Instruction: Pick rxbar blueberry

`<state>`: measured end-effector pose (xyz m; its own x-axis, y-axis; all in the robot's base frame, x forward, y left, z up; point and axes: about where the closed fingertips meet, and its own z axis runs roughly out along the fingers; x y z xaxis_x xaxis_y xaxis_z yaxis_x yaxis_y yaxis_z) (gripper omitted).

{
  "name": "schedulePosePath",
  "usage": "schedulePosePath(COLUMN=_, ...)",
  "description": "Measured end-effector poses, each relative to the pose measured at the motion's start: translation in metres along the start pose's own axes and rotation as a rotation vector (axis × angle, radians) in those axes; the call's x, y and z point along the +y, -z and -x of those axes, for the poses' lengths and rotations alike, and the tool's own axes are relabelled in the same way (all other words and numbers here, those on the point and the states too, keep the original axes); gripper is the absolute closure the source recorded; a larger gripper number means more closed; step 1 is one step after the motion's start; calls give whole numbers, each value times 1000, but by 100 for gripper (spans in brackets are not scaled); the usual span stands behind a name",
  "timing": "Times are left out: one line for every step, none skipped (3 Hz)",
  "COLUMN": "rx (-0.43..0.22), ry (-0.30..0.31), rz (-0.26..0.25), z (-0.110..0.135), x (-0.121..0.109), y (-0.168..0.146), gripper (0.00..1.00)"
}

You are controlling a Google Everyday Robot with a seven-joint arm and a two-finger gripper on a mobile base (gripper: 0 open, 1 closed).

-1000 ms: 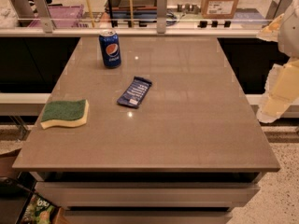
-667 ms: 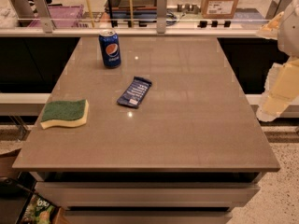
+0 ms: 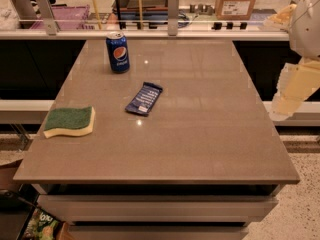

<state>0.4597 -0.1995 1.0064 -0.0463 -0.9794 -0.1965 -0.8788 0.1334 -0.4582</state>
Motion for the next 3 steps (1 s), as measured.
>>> schedulePosePath(rx=-85, ry=126, rz=-55, z=14, x=-10, y=-4, gripper=0)
schedulePosePath(rx=-176, ry=278, rz=-59, z=34, x=-16, y=-8, gripper=0)
schedulePosePath(rx=-255, ry=436, rz=-44, z=50, x=-24, y=-12, gripper=0)
